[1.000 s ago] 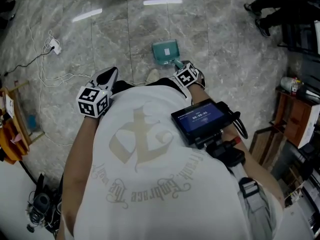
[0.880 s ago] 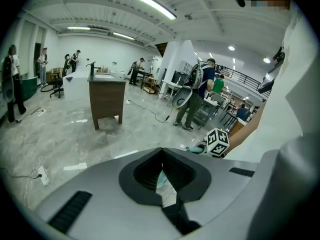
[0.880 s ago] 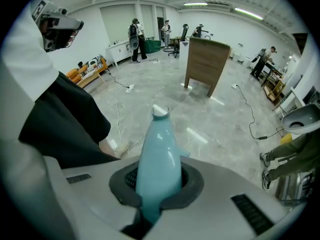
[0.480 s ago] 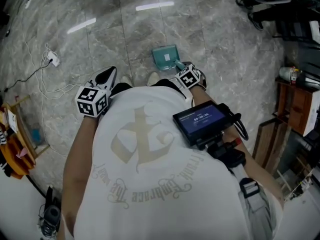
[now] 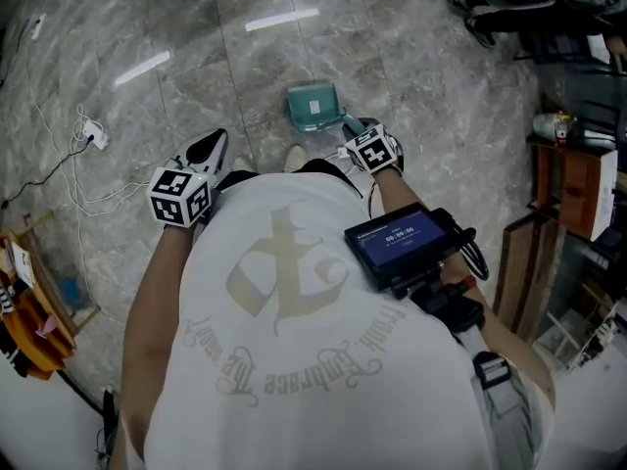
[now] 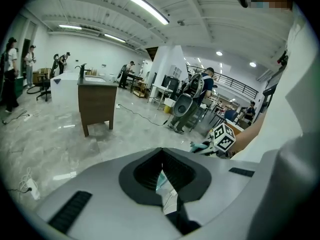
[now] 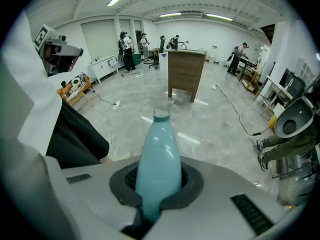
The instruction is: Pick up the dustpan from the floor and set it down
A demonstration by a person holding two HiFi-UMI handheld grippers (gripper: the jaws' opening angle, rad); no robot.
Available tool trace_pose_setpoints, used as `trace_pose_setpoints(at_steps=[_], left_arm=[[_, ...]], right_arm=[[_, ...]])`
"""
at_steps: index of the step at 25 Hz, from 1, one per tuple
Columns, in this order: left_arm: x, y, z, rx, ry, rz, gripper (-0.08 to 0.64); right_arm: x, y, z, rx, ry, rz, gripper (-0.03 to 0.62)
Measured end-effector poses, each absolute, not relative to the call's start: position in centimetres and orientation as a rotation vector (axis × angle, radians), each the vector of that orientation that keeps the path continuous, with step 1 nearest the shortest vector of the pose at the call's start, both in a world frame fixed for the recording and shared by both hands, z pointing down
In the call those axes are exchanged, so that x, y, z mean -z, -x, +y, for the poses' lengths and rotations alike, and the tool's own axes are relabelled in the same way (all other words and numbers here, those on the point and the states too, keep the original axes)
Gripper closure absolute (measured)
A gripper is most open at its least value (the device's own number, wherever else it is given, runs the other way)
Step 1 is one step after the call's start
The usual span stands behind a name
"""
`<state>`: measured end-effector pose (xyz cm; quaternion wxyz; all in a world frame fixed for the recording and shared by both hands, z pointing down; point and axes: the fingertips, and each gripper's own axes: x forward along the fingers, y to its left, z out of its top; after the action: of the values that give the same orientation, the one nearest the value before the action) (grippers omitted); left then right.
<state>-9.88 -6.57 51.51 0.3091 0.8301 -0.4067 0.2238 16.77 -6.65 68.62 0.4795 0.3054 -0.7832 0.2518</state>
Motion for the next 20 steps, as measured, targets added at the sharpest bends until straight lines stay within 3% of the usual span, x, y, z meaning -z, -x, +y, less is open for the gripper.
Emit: trace_pose_setpoints(at_steps=[20], left_arm=[[-50.2,15.4,-3.7,-0.479,-2.248,-1.094,0.548]], right_arm=[[-55.6,-8.7,-9.0,-0.415,-0.74,-2.062,0.566]])
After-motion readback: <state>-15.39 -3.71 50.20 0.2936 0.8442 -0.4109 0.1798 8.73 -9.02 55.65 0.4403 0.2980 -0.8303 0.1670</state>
